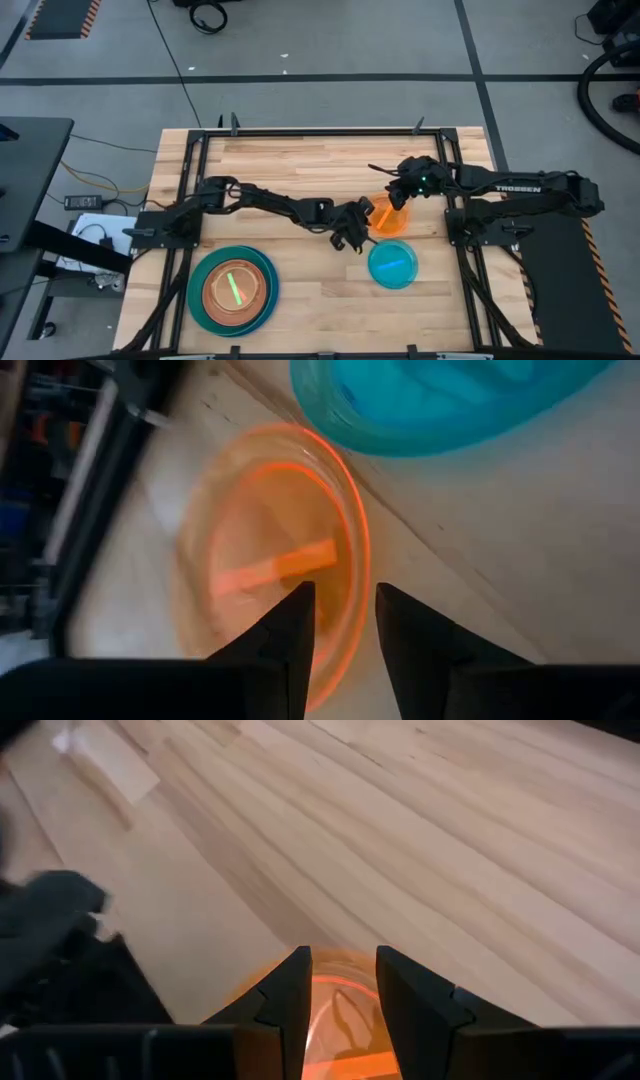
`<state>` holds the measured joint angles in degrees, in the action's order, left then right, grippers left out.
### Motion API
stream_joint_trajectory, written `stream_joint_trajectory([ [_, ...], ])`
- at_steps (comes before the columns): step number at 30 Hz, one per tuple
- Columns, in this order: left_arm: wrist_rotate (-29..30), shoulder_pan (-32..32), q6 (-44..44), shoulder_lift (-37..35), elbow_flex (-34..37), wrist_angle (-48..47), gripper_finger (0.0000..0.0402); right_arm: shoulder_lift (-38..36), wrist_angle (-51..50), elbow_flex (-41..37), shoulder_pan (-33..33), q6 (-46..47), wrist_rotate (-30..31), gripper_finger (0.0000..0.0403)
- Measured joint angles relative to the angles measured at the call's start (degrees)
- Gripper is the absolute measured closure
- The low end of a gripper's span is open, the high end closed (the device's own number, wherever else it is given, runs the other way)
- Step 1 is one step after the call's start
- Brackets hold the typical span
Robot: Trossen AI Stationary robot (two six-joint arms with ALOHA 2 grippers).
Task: Stack plastic plates
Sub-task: Stack the orange plate on top of the light green plate
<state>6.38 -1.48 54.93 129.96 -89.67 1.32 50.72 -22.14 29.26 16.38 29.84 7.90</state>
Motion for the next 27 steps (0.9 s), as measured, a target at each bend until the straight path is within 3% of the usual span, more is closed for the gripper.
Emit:
stream_joint_trajectory([
  [15,-2.99,2.08,4.56,3.69,-0.17,2.99,0.0291,-0.16,1.16,0.00,-0.23,1.19,-0.02,0.0278],
  [24,-2.81,2.06,4.61,3.82,-0.17,2.76,0.0383,-0.14,2.13,0.00,-0.24,-0.09,-0.02,0.0278],
  [27,-2.46,1.52,3.93,3.78,-0.11,2.82,0.0394,-0.14,2.15,0.00,-0.24,-0.25,-0.03,0.0278],
])
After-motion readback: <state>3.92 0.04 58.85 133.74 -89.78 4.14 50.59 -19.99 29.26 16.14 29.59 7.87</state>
